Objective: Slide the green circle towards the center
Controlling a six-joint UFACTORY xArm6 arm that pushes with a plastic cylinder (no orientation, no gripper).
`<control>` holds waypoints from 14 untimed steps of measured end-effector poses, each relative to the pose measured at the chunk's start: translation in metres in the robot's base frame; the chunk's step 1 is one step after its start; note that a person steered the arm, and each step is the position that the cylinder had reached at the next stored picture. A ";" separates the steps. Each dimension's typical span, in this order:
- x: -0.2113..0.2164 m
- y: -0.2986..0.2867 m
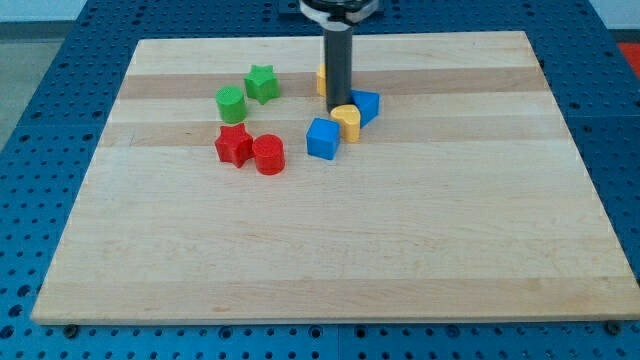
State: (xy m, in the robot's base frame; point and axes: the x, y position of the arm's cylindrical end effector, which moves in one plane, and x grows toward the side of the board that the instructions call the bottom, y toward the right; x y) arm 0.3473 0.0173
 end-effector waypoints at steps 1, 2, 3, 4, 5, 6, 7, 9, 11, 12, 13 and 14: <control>0.000 0.011; 0.003 0.022; 0.003 0.024; 0.003 0.024; 0.012 0.033; 0.012 0.035; 0.012 0.058; 0.011 0.103; -0.038 0.020; -0.014 -0.001; 0.019 -0.001; 0.022 -0.001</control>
State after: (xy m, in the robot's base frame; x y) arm 0.3688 0.0163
